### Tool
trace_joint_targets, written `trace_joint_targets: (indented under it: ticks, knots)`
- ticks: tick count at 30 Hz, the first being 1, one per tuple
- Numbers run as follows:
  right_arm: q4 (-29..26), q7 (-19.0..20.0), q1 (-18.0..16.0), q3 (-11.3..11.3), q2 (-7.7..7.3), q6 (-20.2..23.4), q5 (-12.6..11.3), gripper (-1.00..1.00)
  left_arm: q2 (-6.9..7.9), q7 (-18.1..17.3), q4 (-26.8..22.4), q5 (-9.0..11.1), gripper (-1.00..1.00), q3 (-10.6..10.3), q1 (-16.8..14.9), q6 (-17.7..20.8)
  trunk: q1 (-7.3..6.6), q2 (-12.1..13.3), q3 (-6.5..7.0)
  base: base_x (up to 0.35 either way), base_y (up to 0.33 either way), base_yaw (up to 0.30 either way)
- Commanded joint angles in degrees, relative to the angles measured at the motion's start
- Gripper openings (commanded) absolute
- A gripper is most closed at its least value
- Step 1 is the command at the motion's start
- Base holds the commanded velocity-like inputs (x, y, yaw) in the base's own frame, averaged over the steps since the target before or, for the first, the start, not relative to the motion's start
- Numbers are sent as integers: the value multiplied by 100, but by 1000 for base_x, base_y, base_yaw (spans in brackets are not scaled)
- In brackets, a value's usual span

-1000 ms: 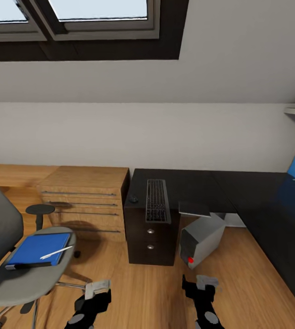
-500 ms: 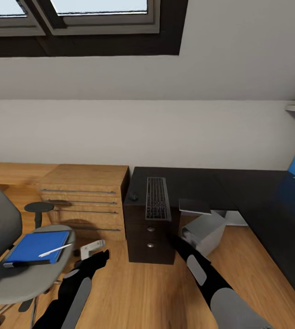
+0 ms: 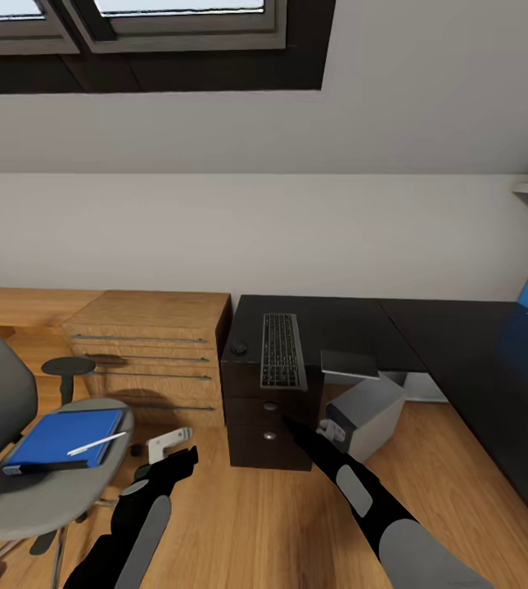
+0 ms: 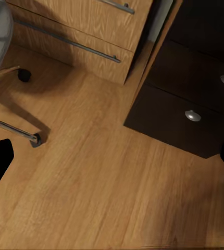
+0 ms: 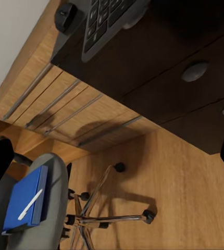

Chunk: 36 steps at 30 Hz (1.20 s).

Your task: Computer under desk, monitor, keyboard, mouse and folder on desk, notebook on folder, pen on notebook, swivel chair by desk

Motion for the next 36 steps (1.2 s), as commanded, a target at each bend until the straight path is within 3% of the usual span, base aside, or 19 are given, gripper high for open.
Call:
trace_joint_targets:
  ticks: [1, 8, 23, 29, 36]
  knots:
    - [-3, 25, -2, -27, 3, 47, -54, 100, 9, 49, -6, 62, 100, -28, -4, 7, 22, -45, -25, 0, 0, -2]
    - [-10, 26, -2, -34, -7, 36, -52, 100, 16, 37, 31, 61, 100, -62, -5, -8, 176, -326, -150, -17, 21, 0]
    - [-11, 35, -2, -42, -60, 12, -49, 100, 8, 32, 72, 50, 100, -78, -6, -4, 506, -927, -420, -75, 186, 0]
    - [-18, 35, -2, -43, -94, 8, -47, 100, 12, 36, 196, 45, 100, -306, -5, -18, 637, -1168, -527, 10, 3, 0]
    - [-19, 43, -2, -43, -105, -11, -29, 100, 20, 43, 215, 41, 100, -335, -4, -31, 791, -1449, -653, 187, 0, 0]
